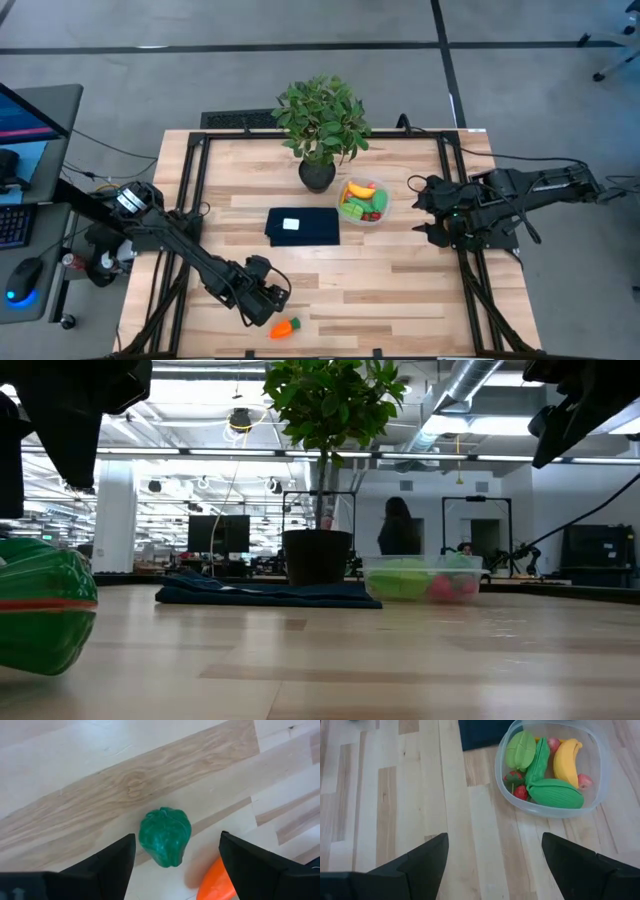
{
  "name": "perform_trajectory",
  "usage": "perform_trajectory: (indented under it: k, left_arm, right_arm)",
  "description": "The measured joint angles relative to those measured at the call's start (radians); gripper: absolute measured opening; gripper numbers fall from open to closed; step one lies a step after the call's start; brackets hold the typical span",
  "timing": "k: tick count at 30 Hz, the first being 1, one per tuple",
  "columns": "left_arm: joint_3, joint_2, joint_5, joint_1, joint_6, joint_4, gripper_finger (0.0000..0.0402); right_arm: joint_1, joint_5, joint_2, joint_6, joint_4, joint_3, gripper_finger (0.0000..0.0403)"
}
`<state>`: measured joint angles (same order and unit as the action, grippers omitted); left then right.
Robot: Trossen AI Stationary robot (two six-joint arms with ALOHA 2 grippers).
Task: Pick and placing Produce into tupperware
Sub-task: Put the green bell pepper into the transparent container
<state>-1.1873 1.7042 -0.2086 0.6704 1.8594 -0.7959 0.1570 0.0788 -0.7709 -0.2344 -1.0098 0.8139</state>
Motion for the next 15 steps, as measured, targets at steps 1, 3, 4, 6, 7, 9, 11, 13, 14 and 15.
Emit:
perform_trajectory:
  k: [1,3,4,6,7,9,11,13,14,15]
  left_arm:
    - [0.0,0.0,0.0,-0.001,0.0,0.0,0.0275]
    - [0.0,0.007,0.003,-0.001,0.0,0.001,0.0275]
    - [0.0,0.016,0.013,-0.004,0.0,0.006,0.0275]
    - [0.001,0.042,0.051,-0.004,0.001,0.013,0.0275]
    - [0.001,0.058,0.08,-0.007,-0.002,0.031,0.0275]
    - [0.001,0.088,0.108,-0.01,-0.017,0.078,0.0275]
    - [0.001,0.106,0.106,-0.01,-0.017,0.108,0.0275]
    - [0.0,0.117,0.091,-0.01,-0.017,0.138,0.0275]
    - [0.0,0.12,0.084,-0.01,-0.019,0.141,0.0275]
    - [0.0,0.125,0.08,-0.01,-0.02,0.139,0.0275]
  right_arm:
    - [0.0,0.0,0.0,0.0,0.0,0.0,0.0315]
    - [0.0,0.0,0.0,0.001,0.0,0.0,0.0315]
    - [0.0,0.0,0.0,0.004,0.0,0.0,0.0315]
    - [0.0,0.0,0.0,0.006,0.0,0.0,0.0315]
    - [0.0,0.0,0.0,0.006,0.0,0.0,0.0315]
    - [0.0,0.0,0.0,0.006,-0.001,0.0,0.0315]
    - [0.0,0.0,0.0,0.007,-0.002,0.0,0.0315]
    - [0.0,0.0,0.0,0.007,-0.004,0.0,0.0315]
    - [0.0,0.0,0.0,0.007,-0.004,0.0,0.0315]
    - [0.0,0.0,0.0,0.007,-0.004,0.0,0.0315]
